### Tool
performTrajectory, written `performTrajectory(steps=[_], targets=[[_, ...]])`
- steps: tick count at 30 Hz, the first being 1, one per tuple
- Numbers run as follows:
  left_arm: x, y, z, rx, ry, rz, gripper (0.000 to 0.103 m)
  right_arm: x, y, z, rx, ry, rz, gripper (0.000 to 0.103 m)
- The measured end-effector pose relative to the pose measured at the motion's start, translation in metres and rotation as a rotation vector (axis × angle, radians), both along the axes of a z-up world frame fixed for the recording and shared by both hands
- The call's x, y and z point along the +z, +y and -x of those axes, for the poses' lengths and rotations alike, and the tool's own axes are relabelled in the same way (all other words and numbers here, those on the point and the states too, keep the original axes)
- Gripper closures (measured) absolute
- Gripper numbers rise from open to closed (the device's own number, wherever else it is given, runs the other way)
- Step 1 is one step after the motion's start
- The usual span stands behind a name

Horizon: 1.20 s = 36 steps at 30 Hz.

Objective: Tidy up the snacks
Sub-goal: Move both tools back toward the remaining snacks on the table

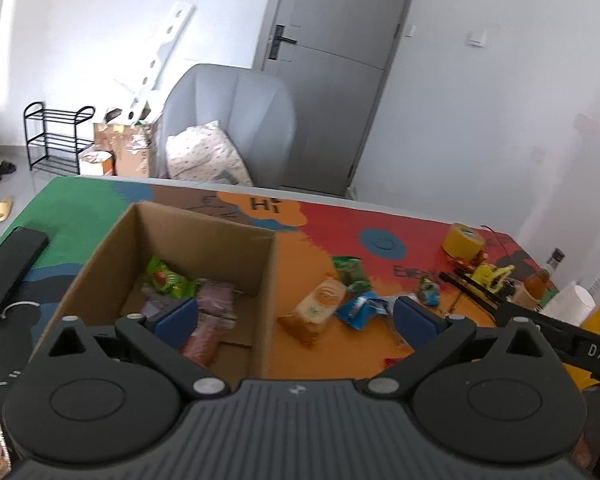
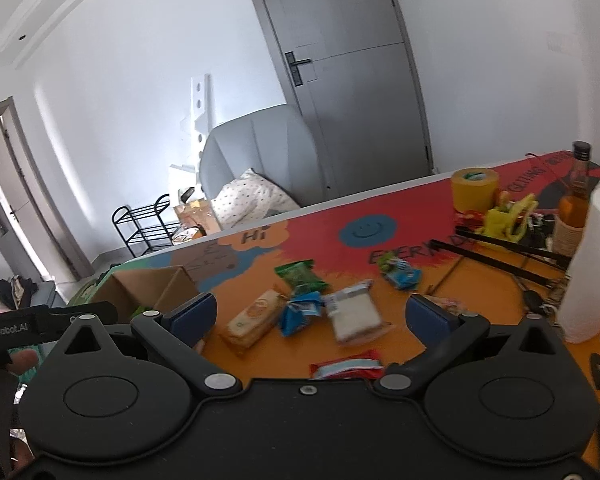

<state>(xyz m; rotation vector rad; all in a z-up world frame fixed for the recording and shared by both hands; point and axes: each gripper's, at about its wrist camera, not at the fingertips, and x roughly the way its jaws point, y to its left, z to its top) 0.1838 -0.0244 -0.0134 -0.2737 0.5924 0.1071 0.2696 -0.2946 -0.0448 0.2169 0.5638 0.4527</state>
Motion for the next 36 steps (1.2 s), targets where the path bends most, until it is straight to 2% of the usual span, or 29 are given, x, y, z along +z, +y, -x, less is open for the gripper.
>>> performTrajectory(steps=[5,14,22,28,36], targets=[[-0.001,-0.017,0.000,-0.035,-0.012,0.010,0.000,-0.001,-0.018,0.003,-0.005,-0.004,0.003,0.000],[-0.012,-0.045,-0.006,-0.090,0.064,0.013,0.000,-0.007,-0.040,0.001,-0.003,0.001,0.014,0.000],[-0.020,-0.067,0.000,-0.084,0.028,-0.008,0.000,-0.019,-0.053,-0.001,0.003,0.022,0.016,0.000],[-0.035,-0.076,-0.003,-0.073,0.052,0.002,0.001,-0.030,-0.056,-0.004,0.019,0.047,0.014,0.000],[-0.059,-0.089,-0.008,-0.068,0.079,0.003,0.002,-0.042,-0.057,-0.004,0.049,0.036,0.036,0.000]])
